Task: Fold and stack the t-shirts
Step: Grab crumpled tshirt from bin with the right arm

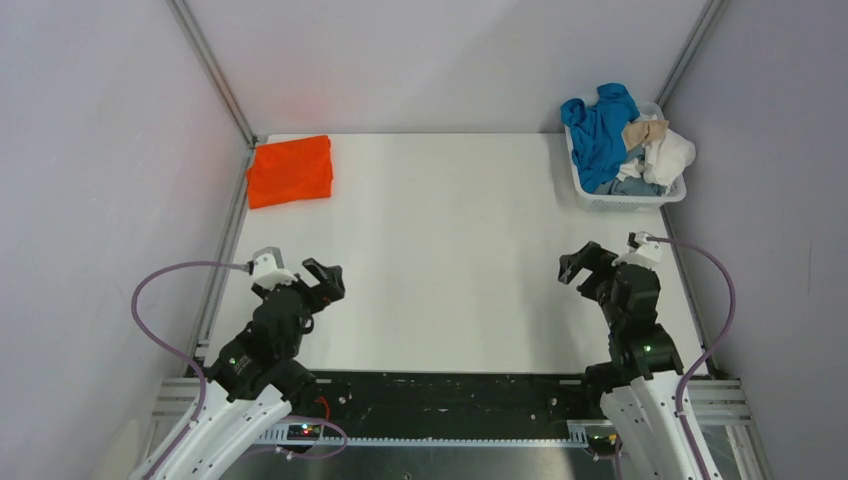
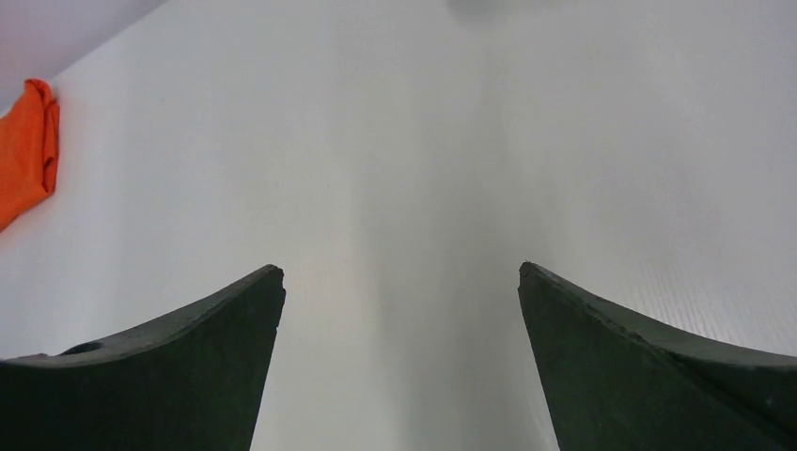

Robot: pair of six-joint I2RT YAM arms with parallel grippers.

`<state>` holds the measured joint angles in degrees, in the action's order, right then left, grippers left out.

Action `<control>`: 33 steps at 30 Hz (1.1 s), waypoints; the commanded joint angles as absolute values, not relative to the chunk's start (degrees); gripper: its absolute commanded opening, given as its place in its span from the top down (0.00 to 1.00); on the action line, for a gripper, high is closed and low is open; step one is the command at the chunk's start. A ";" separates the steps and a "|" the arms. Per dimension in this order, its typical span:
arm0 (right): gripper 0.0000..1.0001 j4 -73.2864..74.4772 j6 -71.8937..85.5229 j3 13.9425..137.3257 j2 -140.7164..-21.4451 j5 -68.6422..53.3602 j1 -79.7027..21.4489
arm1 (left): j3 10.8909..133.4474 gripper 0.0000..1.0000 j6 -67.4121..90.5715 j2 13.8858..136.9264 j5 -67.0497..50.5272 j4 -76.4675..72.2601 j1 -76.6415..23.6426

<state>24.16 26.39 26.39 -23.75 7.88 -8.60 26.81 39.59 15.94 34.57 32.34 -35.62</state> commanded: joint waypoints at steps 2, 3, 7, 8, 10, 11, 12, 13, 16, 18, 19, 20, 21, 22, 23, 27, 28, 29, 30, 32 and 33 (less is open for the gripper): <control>0.01 13.93 24.96 31.41 -27.57 9.03 -7.62 | 28.24 0.00 40.61 16.17 37.99 31.73 -35.68; 0.01 12.85 24.70 32.09 -29.92 9.21 -7.02 | 28.36 0.00 40.58 16.59 38.54 31.73 -35.68; 0.01 9.29 24.81 38.74 -41.09 8.03 -2.53 | 29.35 0.00 40.78 18.84 40.69 31.14 -35.69; 0.01 9.88 25.15 42.45 -46.09 7.22 -0.98 | 29.66 0.00 40.74 19.81 40.87 30.90 -35.69; 0.01 10.68 25.39 48.39 -53.58 6.47 2.05 | 29.93 0.00 40.45 21.20 41.43 29.21 -35.71; 0.01 10.84 25.16 52.09 -56.15 6.25 2.70 | 29.95 0.00 39.99 21.72 41.82 28.71 -35.69; 0.01 11.00 25.06 53.95 -61.21 6.20 3.77 | 29.86 0.00 39.77 22.66 42.09 27.66 -35.73; 0.01 11.14 24.68 57.78 -63.65 6.06 4.22 | 29.74 0.00 39.45 23.06 42.91 27.14 -35.66; 0.01 11.58 23.71 65.92 -76.44 6.76 5.49 | 29.43 0.00 38.62 25.10 44.28 24.42 -35.69; 0.01 12.96 22.48 72.86 -84.03 8.65 5.67 | 29.29 0.00 37.77 26.12 44.63 22.70 -35.67; 0.01 14.40 21.31 77.70 -86.71 9.94 5.69 | 29.34 0.00 37.43 26.38 44.51 22.16 -35.68; 0.01 15.29 20.81 80.46 -91.46 10.68 5.71 | 29.39 0.00 36.78 27.05 44.41 21.29 -35.62; 0.01 17.27 19.64 85.86 -94.03 11.72 5.75 | 29.50 0.00 36.54 27.48 44.36 20.89 -35.65; 0.02 18.52 18.42 88.63 -98.94 12.28 5.79 | 29.51 0.00 36.18 27.72 44.53 20.32 -35.67; 0.02 21.29 17.91 94.47 -101.32 13.26 5.79 | 29.48 0.00 36.07 28.11 44.68 20.09 -35.68; 0.05 29.52 16.14 110.44 -114.56 14.81 6.32 | 29.12 0.00 35.59 28.70 45.63 19.65 -35.64; 0.06 30.40 16.05 112.65 -118.44 14.70 6.41 | 29.02 0.00 35.49 28.68 45.93 19.68 -35.67; 0.07 31.73 15.94 116.38 -121.70 14.90 6.55 | 28.79 0.00 35.41 28.68 46.08 19.64 -35.68; 0.08 32.17 15.78 117.96 -123.37 15.27 6.57 | 28.72 0.00 35.24 28.71 46.48 19.59 -35.68; 0.09 32.55 15.28 122.29 -126.54 17.46 6.63 | 28.59 0.00 35.05 28.67 46.79 19.67 -35.64; 0.10 32.15 15.07 122.89 -128.12 17.78 6.71 | 28.46 0.00 34.97 28.55 46.82 19.68 -35.67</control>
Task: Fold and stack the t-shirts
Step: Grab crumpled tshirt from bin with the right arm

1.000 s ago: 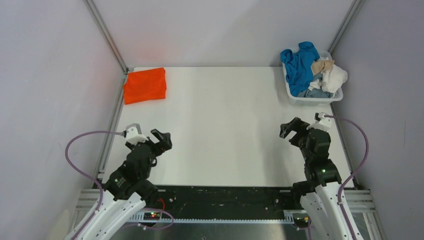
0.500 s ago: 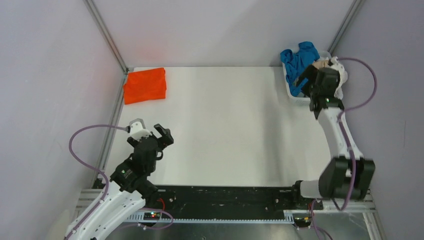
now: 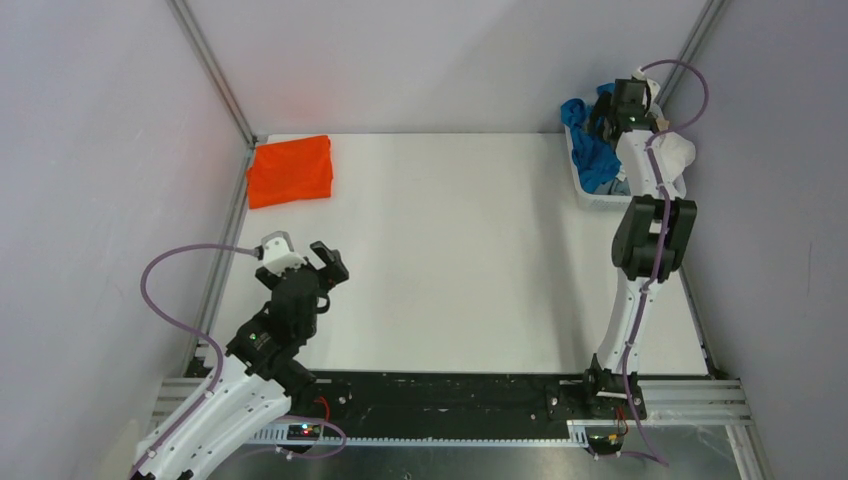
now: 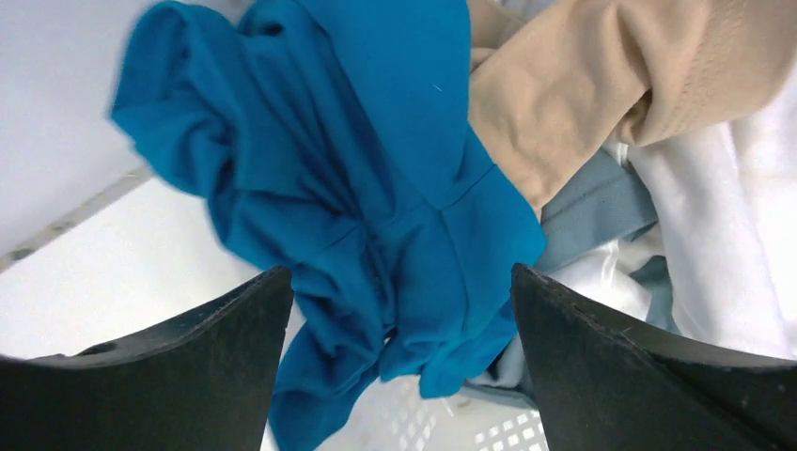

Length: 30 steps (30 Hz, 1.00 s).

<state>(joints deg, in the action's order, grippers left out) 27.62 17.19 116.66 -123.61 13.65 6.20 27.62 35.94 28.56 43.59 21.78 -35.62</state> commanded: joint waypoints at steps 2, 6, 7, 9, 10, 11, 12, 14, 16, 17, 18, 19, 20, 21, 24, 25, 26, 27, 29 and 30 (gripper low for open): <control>0.13 31.31 14.57 124.05 -130.06 18.04 6.88 | 28.32 0.00 34.97 28.51 47.07 19.57 -35.63; 0.19 29.83 14.76 124.36 -132.56 18.15 7.52 | 28.15 0.00 35.11 28.92 48.67 19.64 -35.67; 0.21 29.32 15.64 123.92 -132.81 17.52 7.67 | 28.14 0.00 35.21 28.96 48.88 19.66 -35.68; 0.35 27.93 16.49 123.02 -133.29 15.44 8.19 | 28.13 0.01 35.27 29.16 49.07 19.68 -35.68; 0.45 27.55 16.68 122.77 -133.56 14.80 8.42 | 28.17 0.02 35.19 29.29 49.18 19.66 -35.64; 0.49 26.93 17.00 122.58 -133.67 14.18 8.48 | 28.15 0.02 35.17 29.34 49.42 19.63 -35.66; 0.60 26.73 17.11 122.64 -133.92 14.08 8.50 | 28.09 0.02 35.16 29.35 49.73 19.61 -35.66; 0.75 26.22 17.11 122.72 -133.71 13.84 8.52 | 28.00 0.02 35.08 29.30 49.97 19.62 -35.66; 0.97 25.59 16.81 122.76 -133.04 13.58 8.60 | 27.93 0.02 35.01 29.03 49.94 19.68 -35.66; 0.99 25.14 16.71 122.73 -131.98 13.42 8.61 | 27.95 0.02 35.00 28.77 49.93 19.73 -35.67; 1.00 24.96 16.46 122.64 -131.34 13.21 8.61 | 27.90 0.02 34.92 28.58 49.81 19.70 -35.61; 1.00 24.50 16.27 122.67 -129.76 12.58 8.57 | 27.87 0.02 34.91 28.11 49.74 19.73 -35.61; 1.00 24.32 15.76 122.73 -128.91 11.76 8.50 | 27.87 0.02 34.92 27.90 49.41 19.71 -35.66; 1.00 24.38 15.48 122.85 -126.77 11.42 8.34 | 27.80 0.02 34.86 27.31 49.18 19.69 -35.68; 1.00 24.50 12.83 122.71 -121.54 11.32 7.47 | 27.42 0.02 34.81 25.94 47.97 19.70 -35.63; 1.00 24.42 12.17 122.61 -118.96 11.46 6.77 | 27.25 0.02 34.81 25.12 47.74 19.71 -35.65; 1.00 24.19 10.93 122.52 -117.62 11.81 6.17 | 27.11 0.02 34.80 24.23 47.65 19.70 -35.67; 1.00 24.05 9.92 122.48 -115.14 12.14 5.86 | 26.97 0.02 34.80 23.85 47.29 19.71 -35.61; 1.00 23.51 8.64 122.43 -111.84 13.09 4.99 | 26.72 0.02 34.68 22.51 46.76 19.70 -35.67; 1.00 23.02 8.37 122.50 -110.01 13.47 4.59 | 26.63 0.02 34.66 21.62 46.63 19.69 -35.64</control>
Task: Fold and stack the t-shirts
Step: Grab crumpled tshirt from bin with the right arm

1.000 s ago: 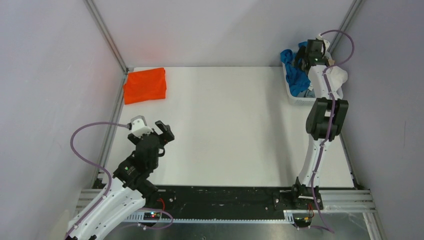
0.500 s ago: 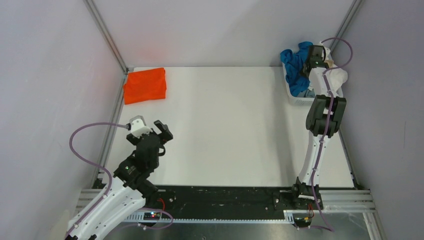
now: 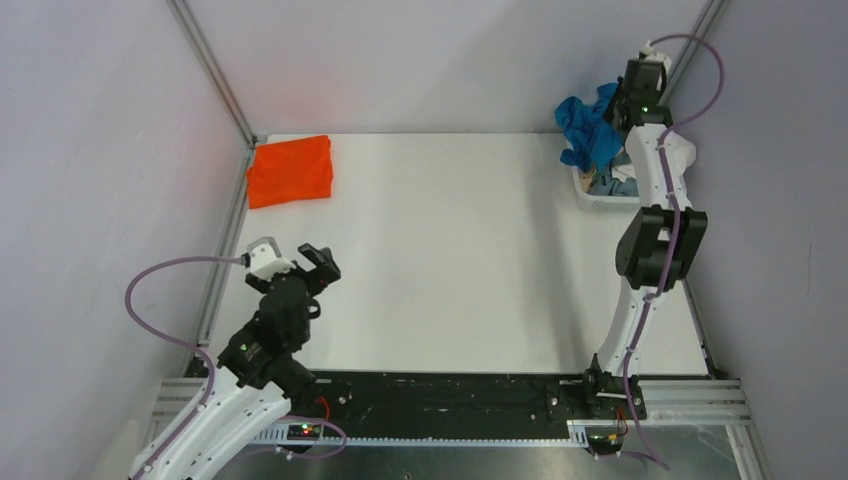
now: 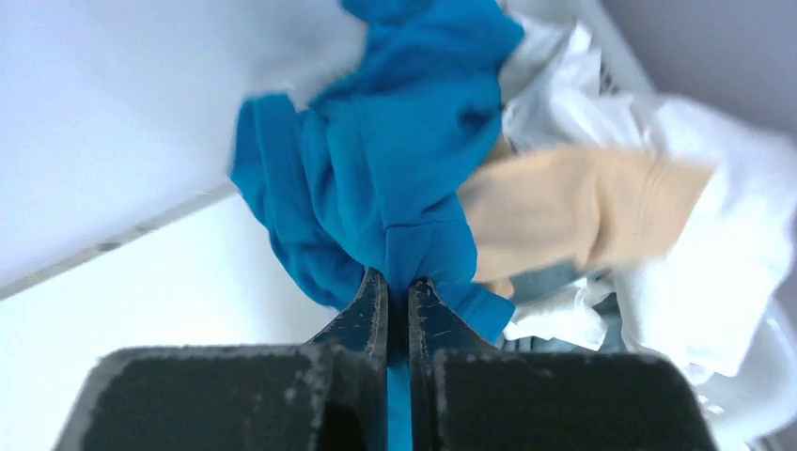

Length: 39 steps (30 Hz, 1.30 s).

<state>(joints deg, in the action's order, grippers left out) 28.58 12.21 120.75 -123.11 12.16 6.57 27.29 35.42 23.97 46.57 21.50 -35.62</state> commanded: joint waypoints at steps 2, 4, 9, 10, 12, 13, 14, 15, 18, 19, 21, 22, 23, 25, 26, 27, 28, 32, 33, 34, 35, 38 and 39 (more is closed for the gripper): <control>1.00 21.89 7.95 122.47 -107.73 13.87 4.23 | 26.30 0.02 34.53 20.29 46.34 19.76 -35.63; 1.00 20.47 7.31 122.48 -106.17 14.10 3.96 | 25.99 0.02 34.41 19.05 46.21 19.77 -35.66; 1.00 17.53 5.82 123.38 -103.61 14.03 3.18 | 25.52 0.02 34.28 17.20 46.05 19.75 -35.64; 1.00 17.64 5.63 123.79 -103.48 14.31 3.08 | 25.41 0.02 34.28 17.12 46.05 19.77 -35.65; 1.00 17.78 5.36 123.35 -103.25 15.40 3.43 | 25.32 0.02 34.32 17.35 46.05 19.72 -35.68; 1.00 17.90 5.41 123.11 -103.31 15.65 3.65 | 25.32 0.02 34.31 17.46 46.05 19.70 -35.66; 1.00 18.52 5.56 122.62 -103.57 15.95 4.34 | 25.36 0.02 34.29 17.77 46.01 19.74 -35.63; 1.00 19.06 6.29 122.48 -103.81 16.11 4.76 | 25.46 0.02 34.28 17.89 46.04 19.77 -35.63; 1.00 22.13 7.64 121.36 -105.19 17.57 7.78 | 25.63 0.02 34.22 18.62 45.99 19.72 -35.61; 1.00 22.40 8.13 120.67 -105.42 18.06 8.46 | 25.66 0.02 34.20 18.71 46.02 19.74 -35.64; 1.00 23.04 8.62 116.89 -106.14 18.87 10.34 | 25.59 0.02 34.19 18.98 46.29 19.77 -35.66; 1.00 23.34 8.79 115.71 -106.67 18.98 11.48 | 25.58 0.02 34.19 19.16 46.39 19.73 -35.67; 1.00 23.31 9.05 113.06 -106.95 19.11 11.94 | 25.53 0.02 34.19 19.29 46.53 19.76 -35.61; 0.97 22.83 9.42 109.23 -107.60 19.33 13.08 | 25.66 0.02 34.19 19.71 46.64 19.72 -35.66; 0.92 22.43 9.41 108.23 -108.15 18.98 13.58 | 25.66 0.02 34.19 19.98 46.64 19.74 -35.67; 0.74 21.95 8.99 106.60 -108.44 17.60 13.81 | 25.71 0.02 34.19 20.14 46.70 19.71 -35.68; 0.59 21.51 8.45 106.25 -108.80 16.36 13.80 | 25.78 0.02 34.15 20.42 46.79 19.72 -35.64; 0.03 17.96 -0.86 105.46 -107.39 9.93 11.98 | 25.99 0.02 33.97 21.24 47.07 19.73 -35.68; 0.02 14.47 -3.64 104.02 -105.75 9.69 10.36 | 26.00 0.02 33.95 21.44 47.09 19.75 -35.68; 0.01 12.42 -9.17 103.12 -104.82 9.50 9.31 | 25.99 0.02 33.95 21.49 47.17 19.77 -35.66; 0.01 9.02 -12.28 101.23 -103.46 8.84 7.07 | 26.00 0.02 33.94 21.70 47.23 19.77 -35.63; 0.01 5.38 -23.22 99.62 -103.11 8.51 2.61 | 26.02 0.02 33.85 22.05 47.79 19.76 -35.64; 0.01 4.36 -24.84 99.60 -104.04 9.16 0.92 | 26.02 0.02 33.80 22.19 48.09 19.72 -35.66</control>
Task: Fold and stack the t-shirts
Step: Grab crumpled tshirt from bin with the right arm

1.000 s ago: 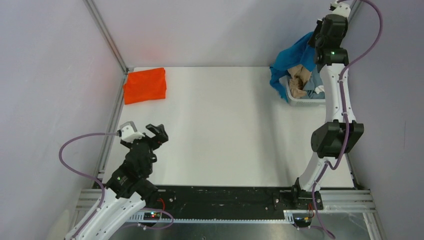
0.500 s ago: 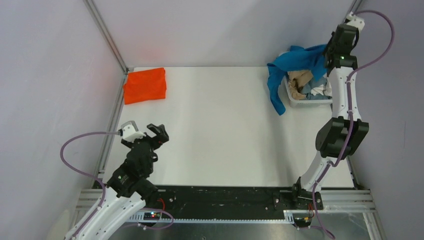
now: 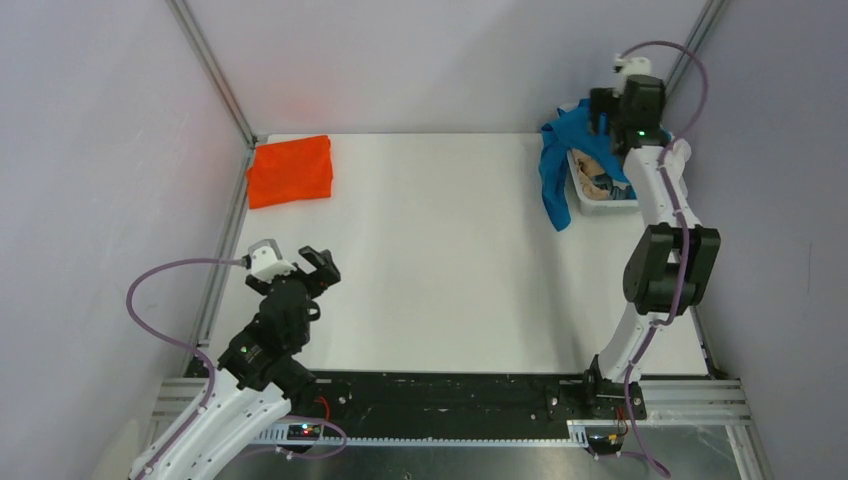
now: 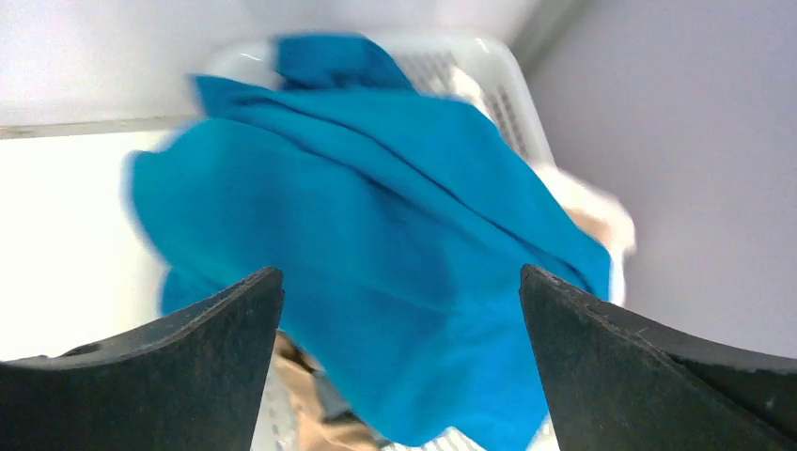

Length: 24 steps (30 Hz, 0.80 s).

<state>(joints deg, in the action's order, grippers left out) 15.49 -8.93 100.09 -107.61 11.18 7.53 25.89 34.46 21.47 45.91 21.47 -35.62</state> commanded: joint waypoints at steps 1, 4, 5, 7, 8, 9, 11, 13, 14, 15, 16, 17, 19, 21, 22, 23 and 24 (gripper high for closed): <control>0.01 3.76 -28.01 99.65 -104.67 9.72 -0.38 | 26.08 0.02 33.72 22.30 48.22 19.67 -35.63; 0.00 3.94 -33.86 101.45 -109.74 10.52 -4.28 | 26.18 0.02 33.54 22.72 48.70 19.77 -35.67; 0.01 7.16 -35.71 104.18 -111.30 10.56 -5.31 | 26.19 0.02 33.41 22.79 48.74 19.77 -35.66; 0.01 12.17 -38.35 108.95 -116.79 10.31 -6.48 | 26.13 0.02 33.32 22.93 48.98 19.82 -35.61; 0.01 13.11 -39.17 110.07 -117.85 10.38 -6.89 | 26.11 0.02 33.32 22.94 49.31 19.70 -35.61; 0.01 13.85 -40.71 111.67 -119.90 11.60 -7.57 | 26.00 0.02 33.36 22.98 49.40 19.69 -35.66; 0.01 13.99 -42.96 113.65 -122.81 14.56 -8.56 | 25.91 0.02 33.54 23.55 49.90 19.67 -35.64; 0.01 13.94 -45.28 115.85 -125.24 17.49 -9.29 | 26.04 0.02 33.50 24.26 50.26 19.71 -35.59; 0.02 13.87 -46.94 116.59 -126.12 18.76 -9.43 | 26.22 0.02 33.42 24.56 50.34 19.69 -35.57; 0.02 13.79 -47.73 118.31 -127.97 21.30 -9.65 | 26.29 0.02 33.41 25.08 50.38 19.64 -35.58; 0.03 13.93 -49.51 119.36 -128.94 22.60 -9.79 | 26.41 0.02 33.47 25.33 50.37 19.61 -35.61; 0.04 14.34 -50.46 121.36 -130.87 24.96 -10.01 | 26.43 0.02 33.48 25.84 50.65 19.65 -35.61; 0.07 12.64 -53.29 123.24 -133.30 29.00 -10.22 | 26.53 0.02 33.55 26.52 51.02 19.63 -35.60; 0.15 9.49 -55.85 124.13 -135.17 32.56 -10.59 | 26.65 0.02 33.66 27.14 51.32 19.64 -35.57; 0.30 8.52 -57.45 124.48 -135.66 34.13 -10.71 | 26.81 0.02 33.64 27.28 51.37 19.67 -35.59; 0.38 6.31 -58.12 124.69 -136.55 35.25 -10.76 | 26.85 0.02 33.61 27.56 51.51 19.64 -35.55; 0.48 5.17 -59.62 125.32 -136.92 36.04 -10.80 | 26.88 0.02 33.58 27.67 51.60 19.62 -35.56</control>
<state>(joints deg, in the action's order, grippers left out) 12.88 -52.42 120.95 -135.50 27.18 -10.28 25.89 34.00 26.96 48.47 21.47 -35.62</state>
